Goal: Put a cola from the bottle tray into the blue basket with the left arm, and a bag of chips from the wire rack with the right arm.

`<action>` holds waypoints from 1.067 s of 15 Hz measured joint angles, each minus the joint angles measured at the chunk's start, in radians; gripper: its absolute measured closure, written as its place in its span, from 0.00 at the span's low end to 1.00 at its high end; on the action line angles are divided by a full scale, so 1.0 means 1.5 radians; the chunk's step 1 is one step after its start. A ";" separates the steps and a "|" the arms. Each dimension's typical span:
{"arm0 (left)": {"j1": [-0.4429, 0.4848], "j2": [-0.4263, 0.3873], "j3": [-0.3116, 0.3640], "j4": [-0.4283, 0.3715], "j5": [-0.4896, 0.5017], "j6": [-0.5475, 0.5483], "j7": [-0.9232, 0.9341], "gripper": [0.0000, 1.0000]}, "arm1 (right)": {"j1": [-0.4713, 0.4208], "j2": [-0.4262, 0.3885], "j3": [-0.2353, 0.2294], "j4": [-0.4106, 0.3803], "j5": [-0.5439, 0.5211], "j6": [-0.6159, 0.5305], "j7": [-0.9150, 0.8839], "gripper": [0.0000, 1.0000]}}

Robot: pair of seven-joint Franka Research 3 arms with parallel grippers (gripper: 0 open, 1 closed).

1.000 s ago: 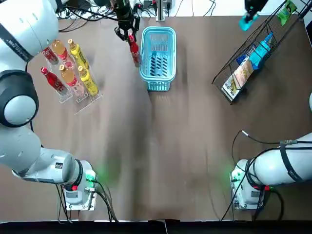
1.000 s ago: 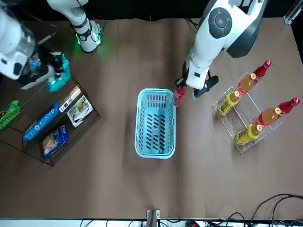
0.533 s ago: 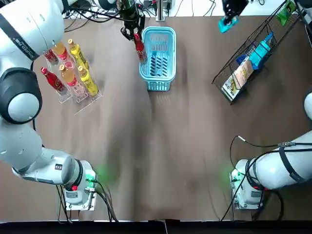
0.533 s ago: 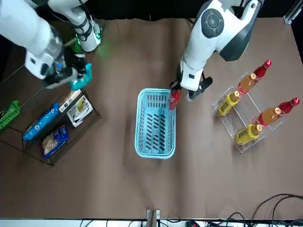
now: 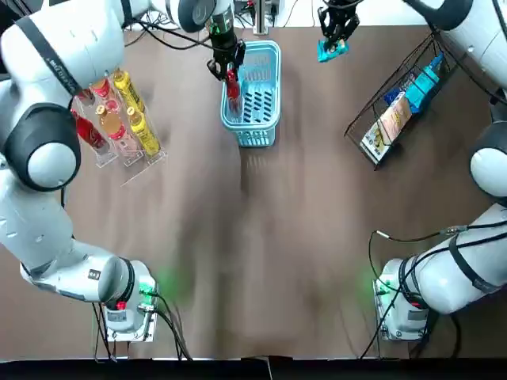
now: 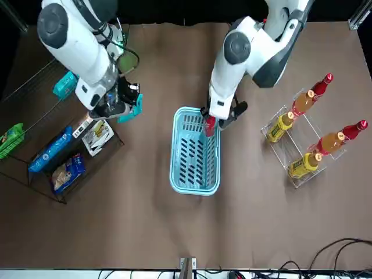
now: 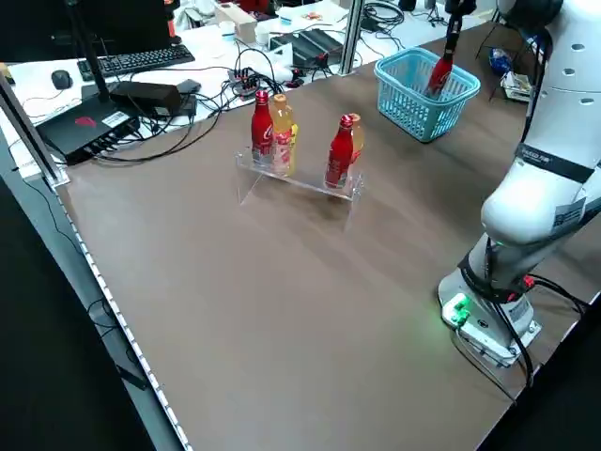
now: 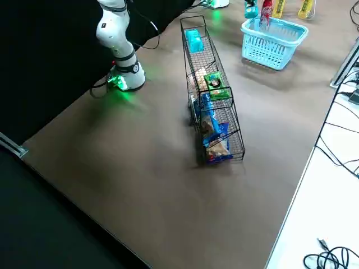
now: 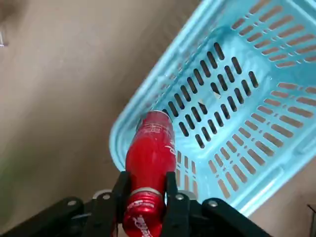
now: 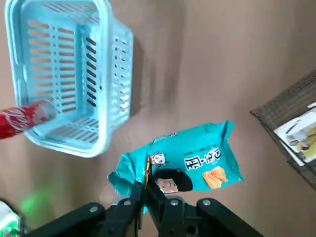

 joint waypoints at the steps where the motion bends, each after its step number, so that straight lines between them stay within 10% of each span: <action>1: 0.000 0.012 0.001 0.000 0.002 0.004 0.000 0.67 | 0.007 0.006 0.000 0.000 0.000 0.013 0.017 0.94; 16: -0.040 0.109 0.030 0.003 0.004 0.026 -0.025 0.67 | 0.100 0.167 0.000 -0.001 0.000 0.292 0.194 0.94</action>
